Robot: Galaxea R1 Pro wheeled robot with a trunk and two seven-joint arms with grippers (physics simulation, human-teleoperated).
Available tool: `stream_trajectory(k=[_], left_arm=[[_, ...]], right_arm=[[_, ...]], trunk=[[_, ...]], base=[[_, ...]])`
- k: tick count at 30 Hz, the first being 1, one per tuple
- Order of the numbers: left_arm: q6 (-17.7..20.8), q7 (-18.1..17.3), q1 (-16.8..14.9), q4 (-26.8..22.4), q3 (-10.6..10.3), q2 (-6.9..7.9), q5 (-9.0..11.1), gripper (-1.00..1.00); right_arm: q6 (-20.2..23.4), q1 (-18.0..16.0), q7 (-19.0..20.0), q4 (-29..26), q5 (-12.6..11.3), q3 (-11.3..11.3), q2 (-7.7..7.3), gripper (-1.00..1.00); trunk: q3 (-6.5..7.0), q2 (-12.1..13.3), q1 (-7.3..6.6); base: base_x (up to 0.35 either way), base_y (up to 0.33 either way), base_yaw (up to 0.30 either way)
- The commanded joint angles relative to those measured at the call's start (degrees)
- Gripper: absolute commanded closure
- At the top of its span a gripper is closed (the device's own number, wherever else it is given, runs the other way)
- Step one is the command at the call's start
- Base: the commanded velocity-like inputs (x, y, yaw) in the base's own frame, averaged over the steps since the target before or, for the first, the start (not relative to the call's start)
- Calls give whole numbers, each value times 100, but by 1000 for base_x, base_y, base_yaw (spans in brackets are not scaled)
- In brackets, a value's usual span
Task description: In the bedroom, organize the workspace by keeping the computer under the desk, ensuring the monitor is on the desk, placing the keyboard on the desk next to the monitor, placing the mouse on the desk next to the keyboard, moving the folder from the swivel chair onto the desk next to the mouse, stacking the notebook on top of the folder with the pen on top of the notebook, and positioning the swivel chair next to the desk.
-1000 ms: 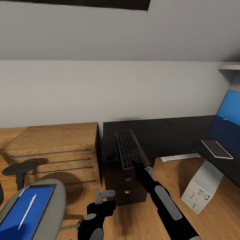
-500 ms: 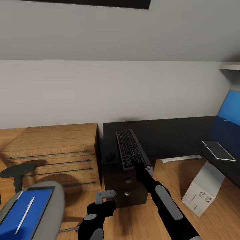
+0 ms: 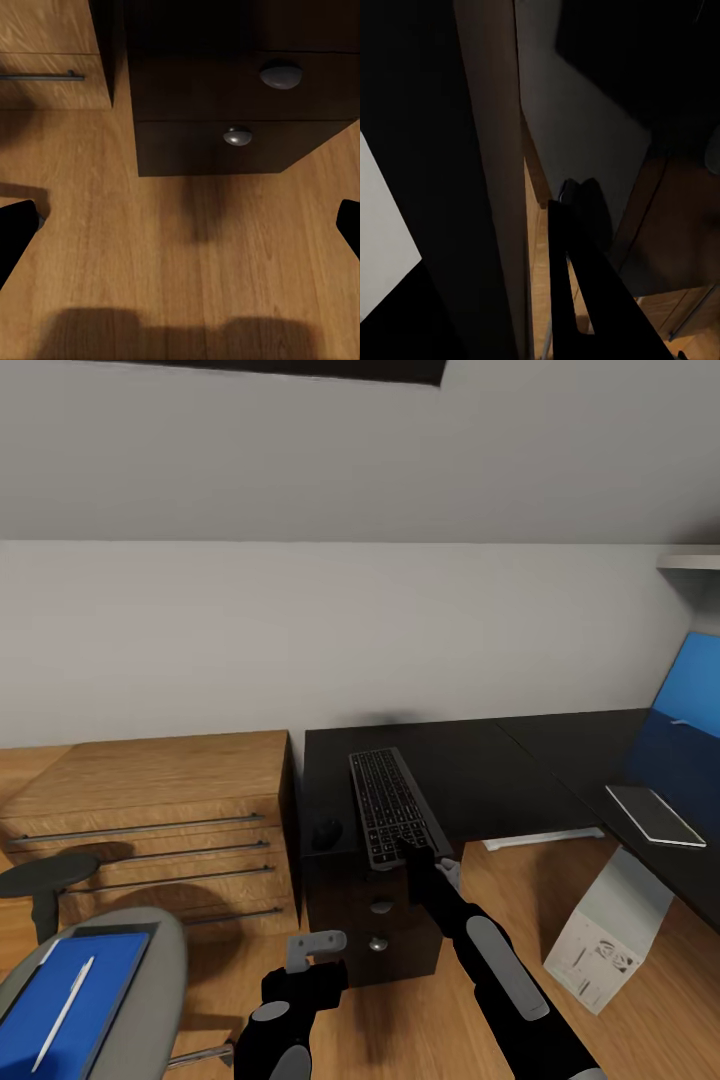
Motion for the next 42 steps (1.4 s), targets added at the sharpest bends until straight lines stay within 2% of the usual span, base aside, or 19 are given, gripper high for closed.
stream_trajectory(k=[1, 4, 5, 37, 42], left_arm=[[10, 53, -6, -7, -6, 1, 47, -100], [9, 53, -4, -7, -5, 1, 47, -100], [8, 52, -5, -7, -2, 1, 47, -100], [7, 61, -4, -7, -3, 1, 47, -100], [7, 60, -5, -12, -4, 1, 47, -100]], right_arm=[[11, -3, -34, -9, -41, -3, 0, 100], [11, -3, -34, -9, -41, -3, 0, 100], [11, -3, -34, -9, -41, -3, 0, -100], [11, -3, -36, 8, -17, -11, -8, -100], [5, -3, -56, 217, -12, -105, -8, -100]], trunk=[[-6, -3, 0], [-6, -3, 0], [-6, -3, 0], [-6, -3, 0], [-6, -3, 0]], base=[[3, -4, 0], [2, -2, 0], [1, -1, 0], [-28, -26, 0], [-1, -1, 0]])
